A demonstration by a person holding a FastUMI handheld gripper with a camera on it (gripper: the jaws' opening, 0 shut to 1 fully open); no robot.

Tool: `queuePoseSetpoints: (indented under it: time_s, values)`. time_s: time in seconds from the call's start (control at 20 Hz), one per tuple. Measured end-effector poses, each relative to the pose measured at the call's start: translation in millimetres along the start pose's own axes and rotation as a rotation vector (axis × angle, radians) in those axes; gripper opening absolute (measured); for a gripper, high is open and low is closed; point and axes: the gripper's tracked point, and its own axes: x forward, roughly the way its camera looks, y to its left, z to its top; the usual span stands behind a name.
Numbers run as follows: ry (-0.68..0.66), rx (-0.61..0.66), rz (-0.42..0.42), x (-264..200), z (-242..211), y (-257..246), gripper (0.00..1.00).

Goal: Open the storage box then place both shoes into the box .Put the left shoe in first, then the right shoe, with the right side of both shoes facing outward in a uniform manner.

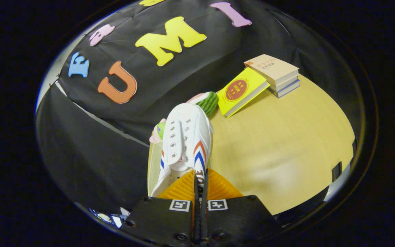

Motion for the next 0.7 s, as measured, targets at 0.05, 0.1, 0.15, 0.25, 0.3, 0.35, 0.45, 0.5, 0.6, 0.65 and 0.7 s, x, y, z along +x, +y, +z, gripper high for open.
queuePoseSetpoints:
  time_s: [0.05,0.1,0.15,0.25,0.3,0.35,0.45,0.5,0.6,0.65,0.7]
  values:
    - [-0.002,0.01,0.005,0.8,-2.7,13.1,0.06]
    - [0.013,0.014,0.017,6.8,-13.2,24.5,0.05]
    - [0.02,0.027,0.034,12.1,-22.4,36.1,0.05]
    - [0.023,0.067,0.067,25.4,-36.6,55.1,0.05]
    - [0.018,0.064,0.067,32.0,-39.8,61.7,0.05]
    - [-0.005,0.053,0.047,37.4,-43.1,64.2,0.05]
    - [-0.037,0.004,0.001,50.7,-48.5,64.8,0.05]
    - [-0.046,-0.01,-0.008,56.4,-52.4,67.4,0.05]
    - [-0.049,-0.033,-0.012,67.4,-57.8,71.6,0.06]
    - [-0.047,-0.045,-0.018,72.4,-60.2,72.3,0.06]
    - [-0.052,-0.058,-0.022,84.2,-63.1,69.5,0.05]
